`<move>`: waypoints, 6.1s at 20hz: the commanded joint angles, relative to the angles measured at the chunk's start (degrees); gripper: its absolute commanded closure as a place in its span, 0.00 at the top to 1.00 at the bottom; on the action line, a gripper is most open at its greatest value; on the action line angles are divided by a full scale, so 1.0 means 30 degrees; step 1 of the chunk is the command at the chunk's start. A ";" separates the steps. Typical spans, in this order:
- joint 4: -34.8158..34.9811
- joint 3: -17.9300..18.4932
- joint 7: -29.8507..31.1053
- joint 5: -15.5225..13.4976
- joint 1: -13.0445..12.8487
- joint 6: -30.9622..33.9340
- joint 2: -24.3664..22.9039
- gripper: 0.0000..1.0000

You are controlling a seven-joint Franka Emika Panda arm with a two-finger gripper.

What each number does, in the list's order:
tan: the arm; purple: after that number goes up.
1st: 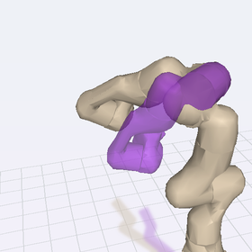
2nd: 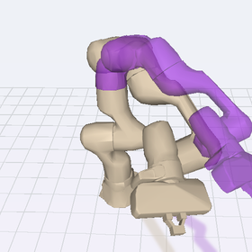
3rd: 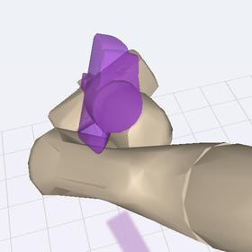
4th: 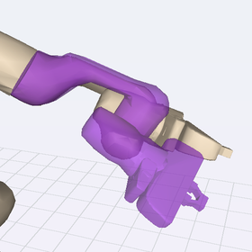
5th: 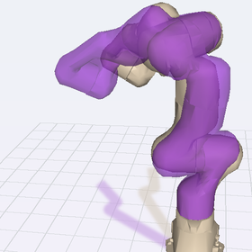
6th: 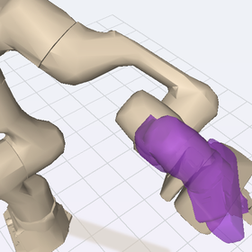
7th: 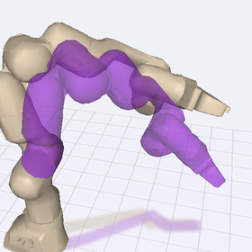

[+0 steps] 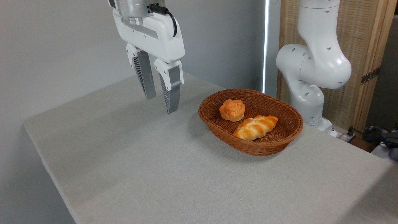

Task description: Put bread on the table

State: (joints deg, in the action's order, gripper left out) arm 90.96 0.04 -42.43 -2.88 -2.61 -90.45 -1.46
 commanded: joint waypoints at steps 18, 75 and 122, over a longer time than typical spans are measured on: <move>0.0616 0.0161 0.0140 -0.0005 -0.0095 0.0588 -0.0568 1.00; 1.9603 -0.0073 -0.1149 -0.0122 -0.6160 -0.3132 -1.2728 1.00; 1.9256 0.0103 -0.1150 -0.0122 -0.6980 -0.3574 -1.1148 0.49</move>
State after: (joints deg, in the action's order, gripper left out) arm 151.32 -0.46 -46.35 -3.00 -22.90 -102.52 -36.80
